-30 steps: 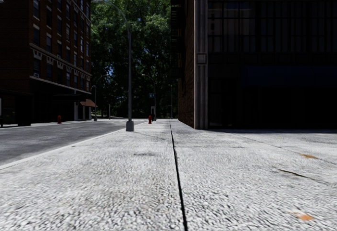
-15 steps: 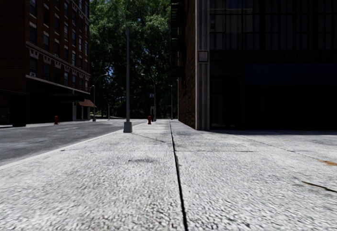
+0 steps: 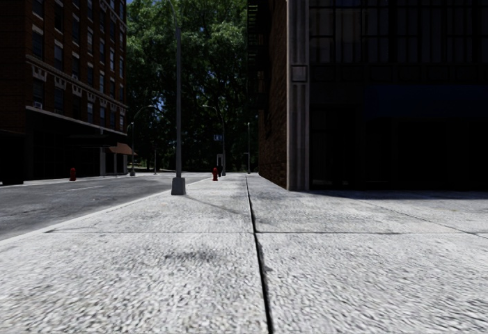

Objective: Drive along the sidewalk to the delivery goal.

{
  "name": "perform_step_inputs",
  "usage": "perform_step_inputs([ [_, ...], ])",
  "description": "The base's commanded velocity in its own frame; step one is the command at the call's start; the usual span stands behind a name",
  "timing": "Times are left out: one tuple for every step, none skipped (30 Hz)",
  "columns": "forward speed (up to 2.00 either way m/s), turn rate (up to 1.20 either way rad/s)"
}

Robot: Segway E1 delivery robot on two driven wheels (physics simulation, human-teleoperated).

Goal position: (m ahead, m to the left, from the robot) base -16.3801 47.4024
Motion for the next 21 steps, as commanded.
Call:
perform_step_inputs([
  [2.00,0.00],
  [2.00,0.00],
  [2.00,0.00],
  [2.00,0.00],
  [2.00,0.00],
  [2.00,0.00],
  [2.00,0.00],
  [2.00,0.00],
  [2.00,0.00],
  [2.00,0.00],
  [2.00,0.00],
  [2.00,0.00],
  [2.00,0.00],
  [2.00,0.00],
  [2.00,0.00],
  [2.00,0.00],
  [2.00,0.00],
  [2.00,0.00],
  [2.00,0.00],
  [2.00,0.00],
  [2.00,0.00],
])
